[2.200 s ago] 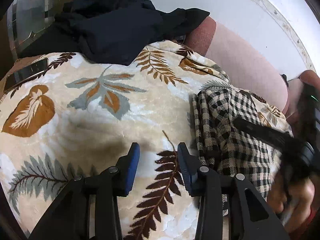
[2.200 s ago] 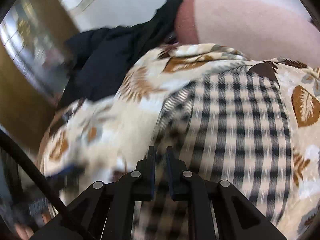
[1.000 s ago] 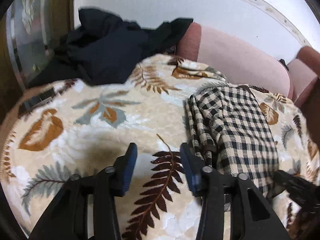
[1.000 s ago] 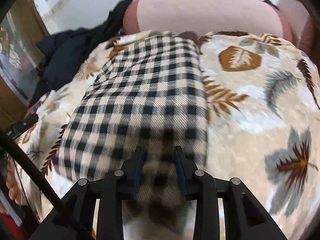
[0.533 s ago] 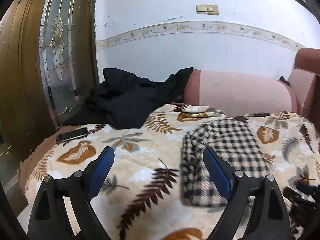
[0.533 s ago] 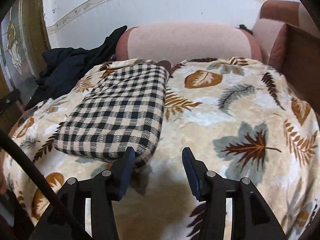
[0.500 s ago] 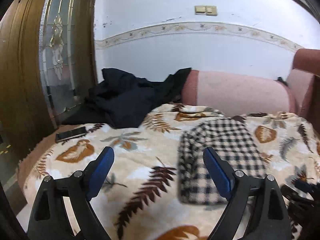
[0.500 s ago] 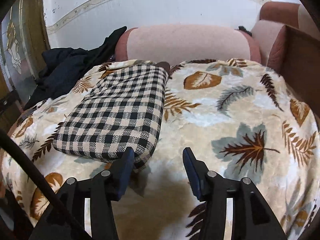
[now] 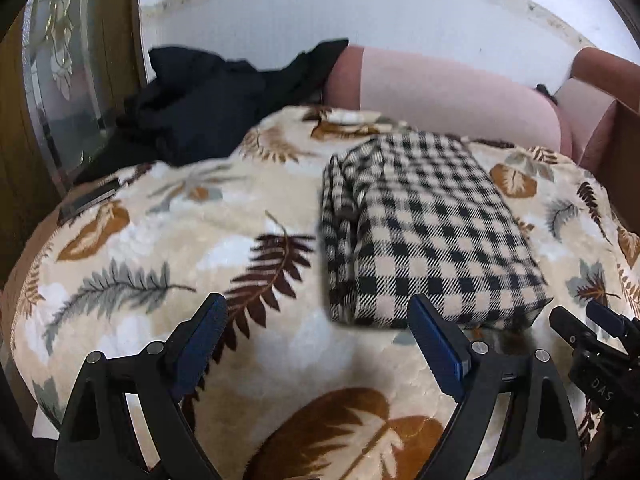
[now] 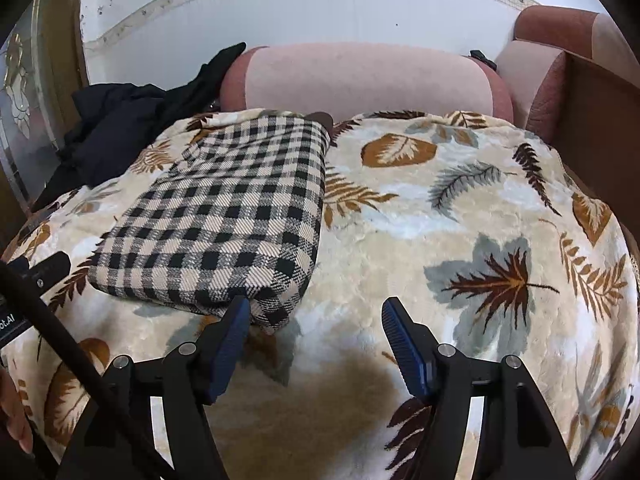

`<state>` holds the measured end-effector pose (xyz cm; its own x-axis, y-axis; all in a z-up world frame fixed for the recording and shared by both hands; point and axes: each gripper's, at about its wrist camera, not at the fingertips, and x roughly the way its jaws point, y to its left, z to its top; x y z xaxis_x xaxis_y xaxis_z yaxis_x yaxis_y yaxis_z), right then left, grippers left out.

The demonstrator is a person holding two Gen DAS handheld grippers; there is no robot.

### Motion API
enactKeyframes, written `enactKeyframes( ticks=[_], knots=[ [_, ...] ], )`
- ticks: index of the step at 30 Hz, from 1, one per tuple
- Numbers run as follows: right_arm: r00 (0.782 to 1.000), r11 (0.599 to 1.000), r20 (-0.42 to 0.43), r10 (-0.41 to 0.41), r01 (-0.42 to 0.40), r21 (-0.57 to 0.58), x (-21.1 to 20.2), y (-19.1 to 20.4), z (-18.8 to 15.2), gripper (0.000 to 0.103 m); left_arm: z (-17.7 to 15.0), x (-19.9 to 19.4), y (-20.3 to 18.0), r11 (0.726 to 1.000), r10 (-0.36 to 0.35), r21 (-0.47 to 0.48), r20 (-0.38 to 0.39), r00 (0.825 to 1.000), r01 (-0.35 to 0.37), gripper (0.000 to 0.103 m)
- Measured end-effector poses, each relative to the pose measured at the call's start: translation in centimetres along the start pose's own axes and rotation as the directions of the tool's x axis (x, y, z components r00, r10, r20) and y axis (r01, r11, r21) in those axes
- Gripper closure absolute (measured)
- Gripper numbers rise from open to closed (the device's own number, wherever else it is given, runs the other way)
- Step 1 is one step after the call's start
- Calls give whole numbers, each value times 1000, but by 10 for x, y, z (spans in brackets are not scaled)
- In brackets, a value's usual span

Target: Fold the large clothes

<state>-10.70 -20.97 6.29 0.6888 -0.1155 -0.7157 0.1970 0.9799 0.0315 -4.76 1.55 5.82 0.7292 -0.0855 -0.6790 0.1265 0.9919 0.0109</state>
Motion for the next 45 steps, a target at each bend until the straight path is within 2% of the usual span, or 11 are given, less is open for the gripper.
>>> enactKeyframes(
  ticks=[6, 23, 45],
  knots=[
    [999, 1000, -41, -11, 10, -22, 11, 4, -5, 30, -4, 7, -2, 1000, -2, 14, -28, 1000, 3, 13],
    [998, 998, -57, -24, 21, -57, 15, 8, -10, 29, -8, 19, -6, 999, -22, 31, -82, 996, 25, 13],
    [998, 998, -49, -44, 42, -52, 17, 5, -11, 27, -11, 22, -11, 999, -25, 43, -95, 995, 29, 13]
  ],
)
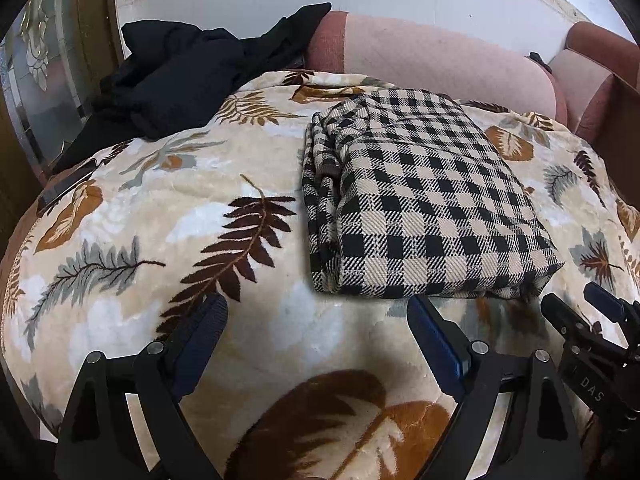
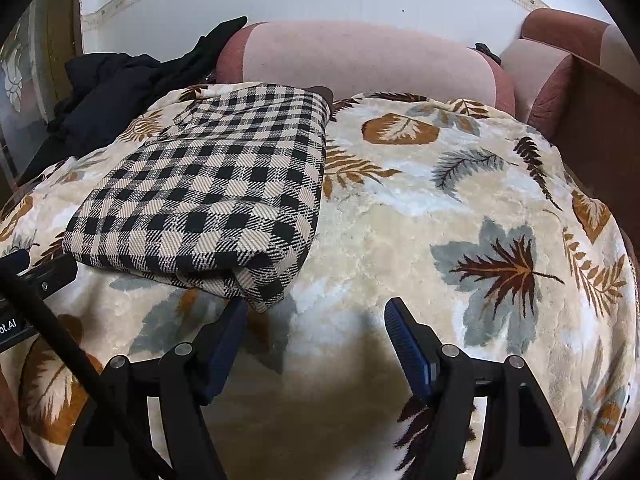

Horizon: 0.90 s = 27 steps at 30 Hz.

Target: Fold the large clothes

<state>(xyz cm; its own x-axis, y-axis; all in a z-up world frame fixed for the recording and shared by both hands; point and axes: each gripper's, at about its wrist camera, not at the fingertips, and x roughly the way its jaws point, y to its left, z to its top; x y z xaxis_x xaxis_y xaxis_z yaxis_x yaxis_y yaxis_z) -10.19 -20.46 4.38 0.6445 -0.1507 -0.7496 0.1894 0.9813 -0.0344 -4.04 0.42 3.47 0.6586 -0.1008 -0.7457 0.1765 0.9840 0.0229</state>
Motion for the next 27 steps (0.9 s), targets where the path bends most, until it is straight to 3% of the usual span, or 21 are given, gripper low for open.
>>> enactKeyframes(
  ticks=[27],
  knots=[
    [1000, 1000, 4, -2, 2, -9, -1, 1, -1, 24, -5, 1, 2, 1000, -13, 4, -7, 1000, 13, 13]
  ],
)
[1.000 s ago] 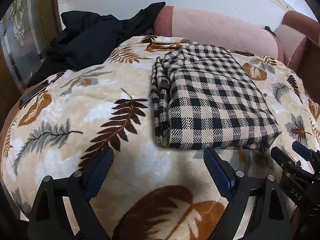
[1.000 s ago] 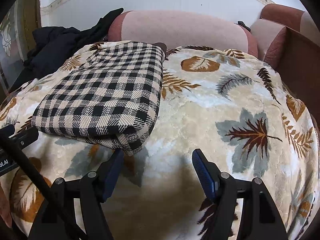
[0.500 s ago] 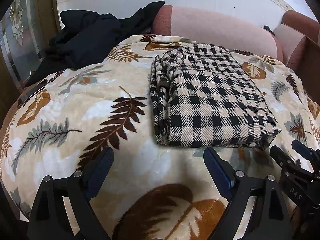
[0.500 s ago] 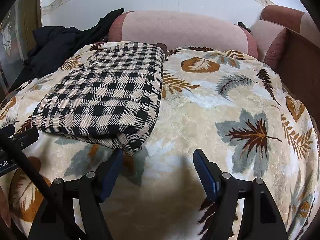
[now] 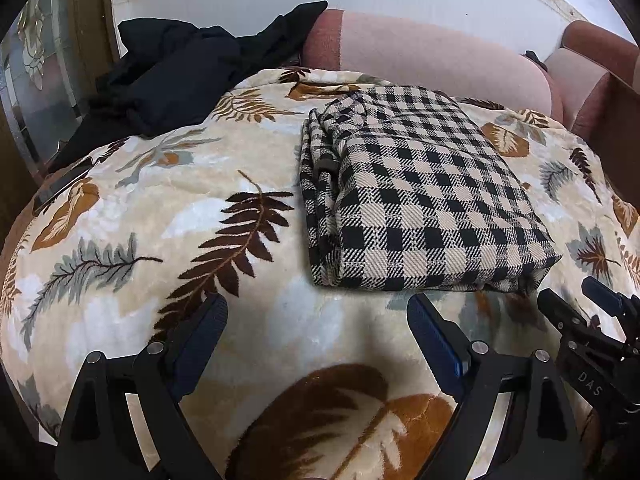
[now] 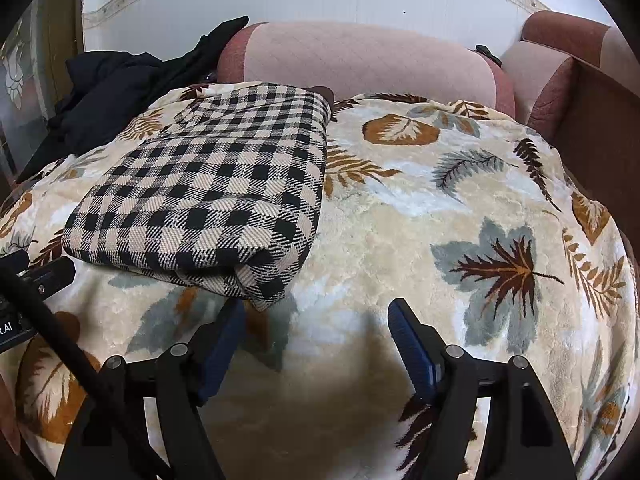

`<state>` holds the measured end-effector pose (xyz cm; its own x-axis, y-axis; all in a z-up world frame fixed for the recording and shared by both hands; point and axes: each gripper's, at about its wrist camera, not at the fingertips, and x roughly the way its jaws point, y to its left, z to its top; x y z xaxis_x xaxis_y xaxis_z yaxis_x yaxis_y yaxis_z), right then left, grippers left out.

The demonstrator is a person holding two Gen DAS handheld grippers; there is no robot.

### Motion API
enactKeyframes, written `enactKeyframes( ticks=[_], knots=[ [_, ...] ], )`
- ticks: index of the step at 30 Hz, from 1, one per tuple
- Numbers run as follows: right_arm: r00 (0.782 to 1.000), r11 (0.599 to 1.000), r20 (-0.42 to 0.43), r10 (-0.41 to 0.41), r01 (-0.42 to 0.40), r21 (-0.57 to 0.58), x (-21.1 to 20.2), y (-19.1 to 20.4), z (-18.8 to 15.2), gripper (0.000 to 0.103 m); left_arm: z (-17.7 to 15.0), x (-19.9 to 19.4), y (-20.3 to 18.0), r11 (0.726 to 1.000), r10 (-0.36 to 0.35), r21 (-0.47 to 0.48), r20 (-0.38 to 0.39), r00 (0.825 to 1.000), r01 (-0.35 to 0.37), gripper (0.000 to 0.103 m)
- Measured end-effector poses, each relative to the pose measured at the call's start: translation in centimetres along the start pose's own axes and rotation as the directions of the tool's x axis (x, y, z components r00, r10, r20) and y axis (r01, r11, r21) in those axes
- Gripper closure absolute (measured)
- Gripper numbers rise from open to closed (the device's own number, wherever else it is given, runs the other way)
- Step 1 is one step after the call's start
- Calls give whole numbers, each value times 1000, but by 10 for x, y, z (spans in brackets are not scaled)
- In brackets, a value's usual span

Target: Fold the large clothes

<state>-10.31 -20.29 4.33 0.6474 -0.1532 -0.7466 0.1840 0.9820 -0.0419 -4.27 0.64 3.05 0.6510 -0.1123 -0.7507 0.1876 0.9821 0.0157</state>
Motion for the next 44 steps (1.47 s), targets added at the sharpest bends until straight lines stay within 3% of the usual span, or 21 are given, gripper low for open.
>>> enactKeyframes(
  ticks=[17, 44],
  knots=[
    [1000, 1000, 7, -7, 7, -19, 0, 4, -2, 23, -1, 0, -1, 1000, -21, 5, -13, 1000, 21, 13],
    [998, 998, 42, -46, 47, -29, -18, 4, -10, 22, -9, -23, 0, 999, -37, 29, 52, 998, 36, 13]
  ],
)
